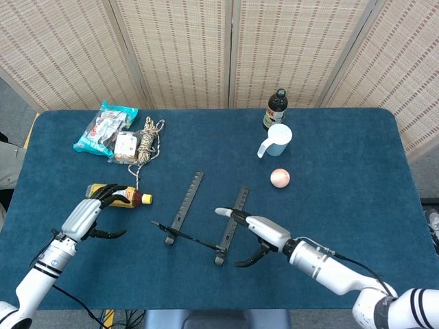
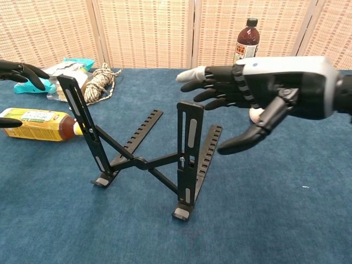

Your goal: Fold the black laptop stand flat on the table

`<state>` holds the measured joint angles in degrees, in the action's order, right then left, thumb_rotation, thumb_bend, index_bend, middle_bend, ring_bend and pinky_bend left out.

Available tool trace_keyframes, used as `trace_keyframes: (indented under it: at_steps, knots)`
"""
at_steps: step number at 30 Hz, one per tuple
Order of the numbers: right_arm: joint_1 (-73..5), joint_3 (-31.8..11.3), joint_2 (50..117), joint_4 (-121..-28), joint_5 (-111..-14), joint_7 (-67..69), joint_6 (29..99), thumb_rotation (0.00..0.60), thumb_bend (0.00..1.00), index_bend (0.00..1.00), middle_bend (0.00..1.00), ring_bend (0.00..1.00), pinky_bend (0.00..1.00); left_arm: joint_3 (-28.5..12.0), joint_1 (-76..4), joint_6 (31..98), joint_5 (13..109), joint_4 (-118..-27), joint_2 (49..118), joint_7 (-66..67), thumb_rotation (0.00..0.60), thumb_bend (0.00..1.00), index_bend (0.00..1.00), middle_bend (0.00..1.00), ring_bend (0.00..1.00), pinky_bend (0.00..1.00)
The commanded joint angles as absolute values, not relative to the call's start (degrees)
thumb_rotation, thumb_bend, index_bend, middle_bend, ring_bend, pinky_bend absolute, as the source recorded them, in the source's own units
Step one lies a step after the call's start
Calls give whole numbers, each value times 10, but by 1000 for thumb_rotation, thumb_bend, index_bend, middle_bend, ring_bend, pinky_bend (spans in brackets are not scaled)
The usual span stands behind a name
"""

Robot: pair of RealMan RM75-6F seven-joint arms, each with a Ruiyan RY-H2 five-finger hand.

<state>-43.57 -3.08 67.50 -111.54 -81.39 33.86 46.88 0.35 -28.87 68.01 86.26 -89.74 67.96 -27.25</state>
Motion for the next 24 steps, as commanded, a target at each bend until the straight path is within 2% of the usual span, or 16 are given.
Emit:
trace_keyframes:
  at_steps: [1,4,7,11,15,20,24]
  knots:
    - [-432,-51,729,-1105,-766,288,486,600,86,0,54,0,60,4,-285,682,866,-899,678,-269,600,135,293,124,54,40]
    - [-431,-60,759,-1091,-750,260,499,600,96,0,60,0,60,4,-281,685,869,-900,676,-268,600,135,293,124,54,41]
    - [-425,-66,783,-1078,-735,225,518,600,175,0,64,0,60,4,-277,686,871,-899,675,-270,600,135,293,124,54,40]
    - [-414,-75,797,-1069,-708,186,544,600,207,0,64,0,60,4,-276,684,876,-898,672,-270,600,135,293,124,54,40]
    - [-398,-87,799,-1065,-677,158,575,600,278,0,64,0,48,1,-278,679,878,-897,669,-264,600,135,293,124,54,40]
    - [-369,-100,790,-1074,-663,120,632,600,295,0,61,0,0,-5,-285,663,871,-889,668,-236,600,135,293,124,54,41]
    - [-353,-100,756,-1098,-688,102,652,600,296,0,53,0,0,-8,-298,640,869,-880,666,-211,600,135,293,124,54,40]
